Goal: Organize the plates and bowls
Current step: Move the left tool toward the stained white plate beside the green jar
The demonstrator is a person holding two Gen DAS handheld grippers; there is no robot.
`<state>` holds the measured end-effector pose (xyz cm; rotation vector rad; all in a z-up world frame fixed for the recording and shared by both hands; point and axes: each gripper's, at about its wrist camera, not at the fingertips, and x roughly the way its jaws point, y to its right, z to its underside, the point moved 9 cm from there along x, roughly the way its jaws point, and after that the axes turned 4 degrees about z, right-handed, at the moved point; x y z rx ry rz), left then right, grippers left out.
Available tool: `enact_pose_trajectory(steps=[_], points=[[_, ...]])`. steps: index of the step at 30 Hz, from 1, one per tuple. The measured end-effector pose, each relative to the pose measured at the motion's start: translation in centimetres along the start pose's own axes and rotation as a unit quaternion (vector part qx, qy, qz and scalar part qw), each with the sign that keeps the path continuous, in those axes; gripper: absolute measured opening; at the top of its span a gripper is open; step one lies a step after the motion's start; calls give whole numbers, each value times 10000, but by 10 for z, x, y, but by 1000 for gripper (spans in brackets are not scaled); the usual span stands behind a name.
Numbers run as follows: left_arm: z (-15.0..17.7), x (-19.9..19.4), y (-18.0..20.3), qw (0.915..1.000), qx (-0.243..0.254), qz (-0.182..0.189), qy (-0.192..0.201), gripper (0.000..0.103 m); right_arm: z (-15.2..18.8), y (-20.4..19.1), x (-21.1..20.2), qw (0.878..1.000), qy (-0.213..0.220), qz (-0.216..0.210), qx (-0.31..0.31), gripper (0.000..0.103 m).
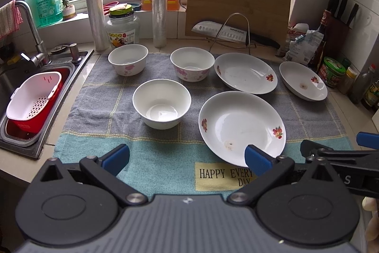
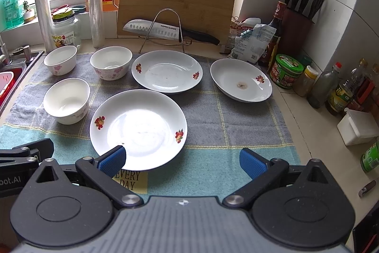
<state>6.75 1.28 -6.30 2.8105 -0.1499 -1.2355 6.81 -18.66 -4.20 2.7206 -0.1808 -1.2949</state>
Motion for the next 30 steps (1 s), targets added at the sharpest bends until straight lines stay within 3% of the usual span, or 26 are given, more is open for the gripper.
enact_pose_trajectory(steps=[6,13,17,23,30], points=[[-7,3,-6,9995,39,243,182,102,-3,-7,1,10000,45,50,-26,103],[-17,1,-7,9968,458,494,441,102,-5,-18,1,9998,115,178,-30,103],[-19,4,-16,9961,358,682,422,102,-8,-24,-1,9997,163,180,6,103],[-19,6,-28,9921,405,1025,599,102,-5,-42,-2,9992,300,206,-174,103],[-18,11,-45,9872,638,1178,864,102,-8,-47,-9,9967,678,232,-370,103]])
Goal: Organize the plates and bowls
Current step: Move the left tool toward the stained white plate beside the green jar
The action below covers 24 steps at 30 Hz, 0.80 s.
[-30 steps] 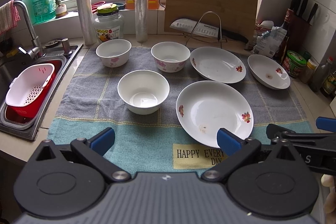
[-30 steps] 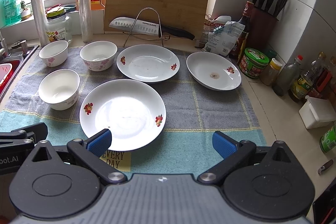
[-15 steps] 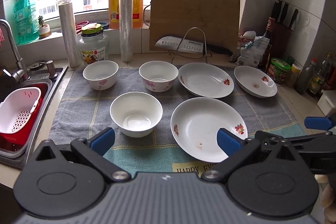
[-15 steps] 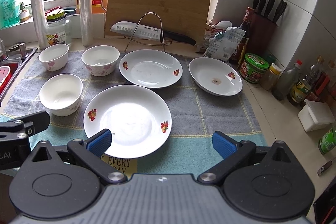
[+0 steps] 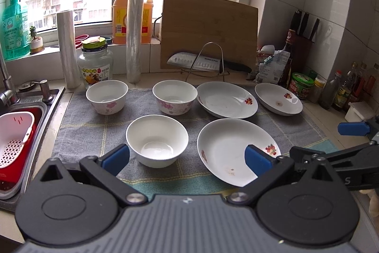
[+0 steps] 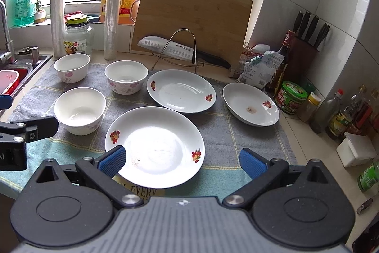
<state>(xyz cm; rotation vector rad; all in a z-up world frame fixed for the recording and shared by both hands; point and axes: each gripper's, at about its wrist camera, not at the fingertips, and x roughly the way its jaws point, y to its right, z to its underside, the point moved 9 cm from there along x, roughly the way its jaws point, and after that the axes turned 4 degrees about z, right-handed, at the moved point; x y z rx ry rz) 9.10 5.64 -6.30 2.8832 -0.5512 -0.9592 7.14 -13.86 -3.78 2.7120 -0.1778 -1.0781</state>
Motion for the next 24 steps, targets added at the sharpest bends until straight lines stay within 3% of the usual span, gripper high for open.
enact_pose_trajectory(steps=[6,14,24], points=[[14,5,-18,9996,-230,129,-122,102,-3,0,-2,9989,353,-73,-291,103],[27,18,-25,9994,-67,-245,-234,102,0,6,7,9980,431,-246,-380,103],[26,46,-5,9982,-234,-383,-404,102,1,35,40,9966,434,-627,-324,103]])
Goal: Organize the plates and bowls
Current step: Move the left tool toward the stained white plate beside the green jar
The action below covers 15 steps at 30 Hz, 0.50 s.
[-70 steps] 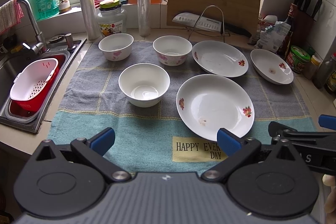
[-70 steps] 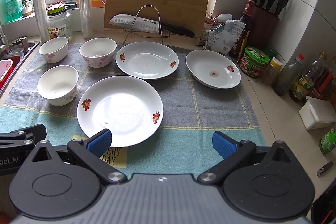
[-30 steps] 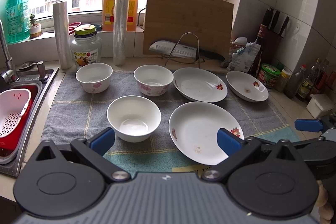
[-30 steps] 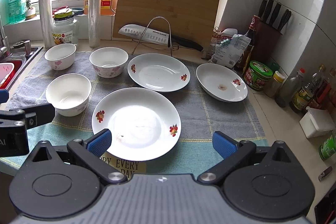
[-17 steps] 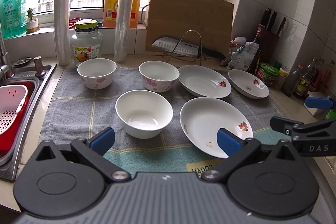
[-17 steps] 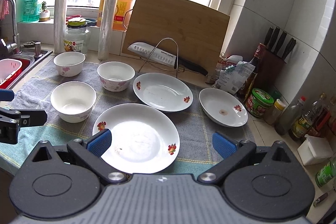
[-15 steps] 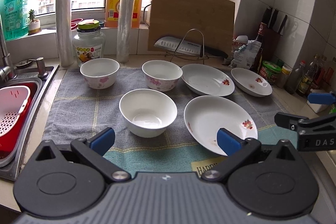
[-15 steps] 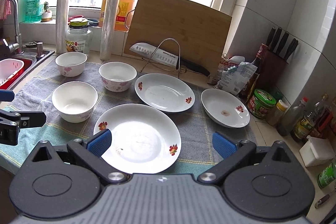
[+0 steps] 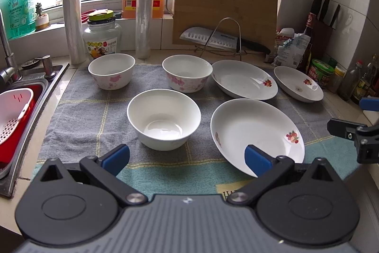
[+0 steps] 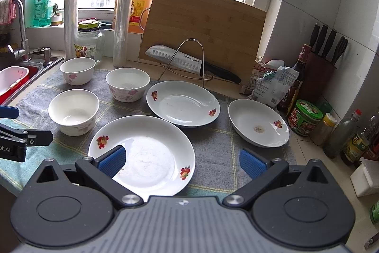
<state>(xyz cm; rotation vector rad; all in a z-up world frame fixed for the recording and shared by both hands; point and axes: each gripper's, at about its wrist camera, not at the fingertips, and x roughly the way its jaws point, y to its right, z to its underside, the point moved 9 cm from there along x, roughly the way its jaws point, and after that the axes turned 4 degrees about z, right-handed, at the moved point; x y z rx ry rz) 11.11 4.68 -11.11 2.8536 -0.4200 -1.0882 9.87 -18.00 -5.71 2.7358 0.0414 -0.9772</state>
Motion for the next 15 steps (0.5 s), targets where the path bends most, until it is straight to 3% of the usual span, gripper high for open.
enact_pose_trajectory(steps=[15], points=[[-15,45,72,9983,-124,-482,-295,102,5,83,64,9967,-98,-791,-148,103]])
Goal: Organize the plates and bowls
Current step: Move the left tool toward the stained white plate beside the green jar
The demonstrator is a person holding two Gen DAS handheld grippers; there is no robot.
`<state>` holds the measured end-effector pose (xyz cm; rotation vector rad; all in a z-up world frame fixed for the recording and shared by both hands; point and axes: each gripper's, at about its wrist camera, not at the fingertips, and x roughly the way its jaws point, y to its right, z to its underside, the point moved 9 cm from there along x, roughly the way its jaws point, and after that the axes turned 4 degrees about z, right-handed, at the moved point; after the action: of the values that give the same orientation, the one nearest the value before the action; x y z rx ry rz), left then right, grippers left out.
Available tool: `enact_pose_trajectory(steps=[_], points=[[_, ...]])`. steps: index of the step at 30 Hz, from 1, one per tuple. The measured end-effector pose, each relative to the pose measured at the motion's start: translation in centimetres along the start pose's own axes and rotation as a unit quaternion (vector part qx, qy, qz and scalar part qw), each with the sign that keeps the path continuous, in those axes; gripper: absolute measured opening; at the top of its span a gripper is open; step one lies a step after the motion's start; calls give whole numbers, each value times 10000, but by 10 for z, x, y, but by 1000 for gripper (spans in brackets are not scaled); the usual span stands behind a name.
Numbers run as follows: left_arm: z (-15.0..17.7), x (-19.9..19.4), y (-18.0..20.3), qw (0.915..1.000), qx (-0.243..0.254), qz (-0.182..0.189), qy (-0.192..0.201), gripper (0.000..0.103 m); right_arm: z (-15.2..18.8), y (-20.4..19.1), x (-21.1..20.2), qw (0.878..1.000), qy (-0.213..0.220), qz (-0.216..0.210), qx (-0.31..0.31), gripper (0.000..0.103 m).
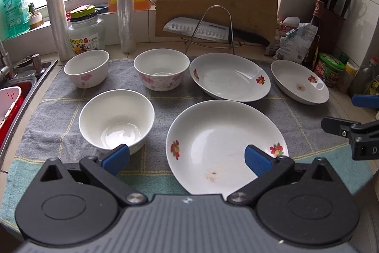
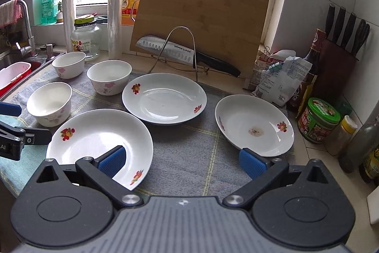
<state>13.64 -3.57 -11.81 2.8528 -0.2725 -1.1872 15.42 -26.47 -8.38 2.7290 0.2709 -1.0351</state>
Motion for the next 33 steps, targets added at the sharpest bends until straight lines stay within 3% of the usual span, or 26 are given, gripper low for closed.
enact_pose_trajectory(steps=[7,12,24,27,33], points=[[-7,6,15,9997,-62,-220,-92,102,5,14,14,9994,-85,-313,-95,103],[-17,12,24,9997,181,-95,-127,102,6,16,24,9990,-200,-391,75,103],[-49,54,64,9931,879,756,-175,102,8,55,34,9960,-410,675,418,103],[-57,60,79,9898,1032,967,-180,102,12,72,37,9943,-473,743,595,103],[-78,73,107,9865,1260,1039,-149,102,22,99,55,9934,-612,790,570,103]])
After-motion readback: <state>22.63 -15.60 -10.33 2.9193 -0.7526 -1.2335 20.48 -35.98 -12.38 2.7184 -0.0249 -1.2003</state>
